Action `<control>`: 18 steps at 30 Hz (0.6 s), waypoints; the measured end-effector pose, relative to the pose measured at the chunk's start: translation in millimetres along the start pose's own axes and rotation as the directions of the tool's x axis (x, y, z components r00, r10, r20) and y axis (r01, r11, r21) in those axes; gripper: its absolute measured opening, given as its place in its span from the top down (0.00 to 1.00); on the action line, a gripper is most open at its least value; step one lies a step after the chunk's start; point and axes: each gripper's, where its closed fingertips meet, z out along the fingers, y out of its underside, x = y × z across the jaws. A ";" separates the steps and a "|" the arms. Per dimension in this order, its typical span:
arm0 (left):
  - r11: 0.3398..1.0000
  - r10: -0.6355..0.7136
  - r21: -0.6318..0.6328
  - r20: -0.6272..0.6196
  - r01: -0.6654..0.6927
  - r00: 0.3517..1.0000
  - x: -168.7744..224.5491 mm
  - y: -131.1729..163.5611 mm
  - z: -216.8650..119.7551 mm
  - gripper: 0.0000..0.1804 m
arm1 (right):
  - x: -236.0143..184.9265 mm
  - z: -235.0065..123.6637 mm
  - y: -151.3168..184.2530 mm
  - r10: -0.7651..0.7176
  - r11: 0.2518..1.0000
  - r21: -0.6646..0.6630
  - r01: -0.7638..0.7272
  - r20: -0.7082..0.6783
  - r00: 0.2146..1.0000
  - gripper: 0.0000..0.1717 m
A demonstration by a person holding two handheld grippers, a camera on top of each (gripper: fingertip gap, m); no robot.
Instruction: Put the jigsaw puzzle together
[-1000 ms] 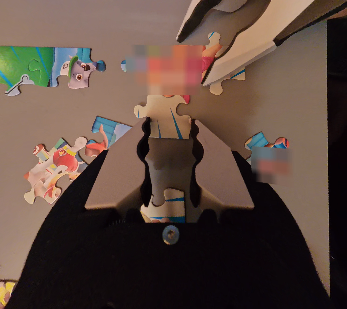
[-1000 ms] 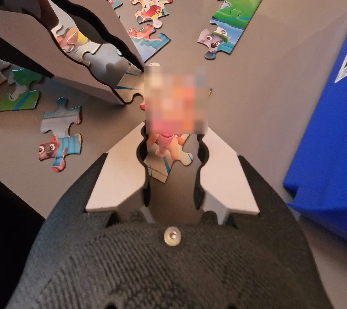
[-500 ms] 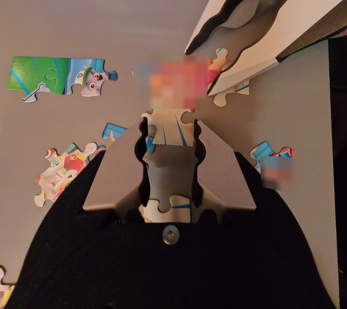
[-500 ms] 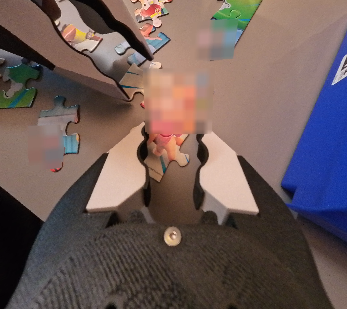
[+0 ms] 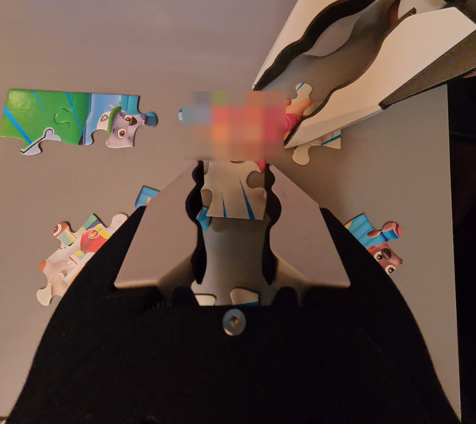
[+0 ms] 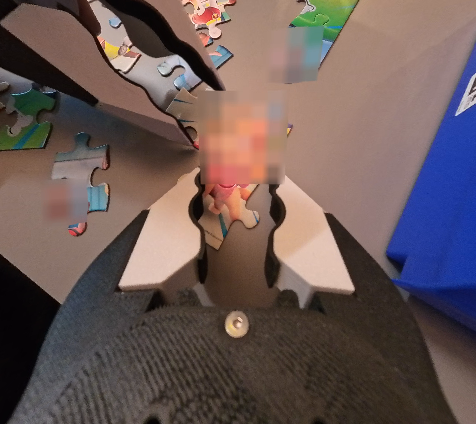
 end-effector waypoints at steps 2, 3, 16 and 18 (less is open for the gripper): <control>1.000 0.001 -0.003 -0.005 -0.001 1.000 0.0 0.6 0.4 0.72 | 0.0 0.0 0.0 0.000 1.000 0.000 0.000 0.001 1.000 0.71; 1.000 0.005 -0.005 -0.002 -0.005 1.000 -0.3 0.9 0.9 0.71 | -0.1 0.0 0.0 -0.001 1.000 0.000 0.001 0.001 1.000 0.71; 1.000 0.018 -0.022 -0.020 -0.018 1.000 2.4 3.0 6.3 0.74 | -0.1 0.0 0.2 -0.003 1.000 0.000 0.003 0.002 1.000 0.71; 1.000 0.014 -0.022 -0.025 -0.015 1.000 2.7 3.2 6.4 0.75 | 0.0 -0.1 0.2 -0.003 1.000 0.000 0.003 0.003 1.000 0.71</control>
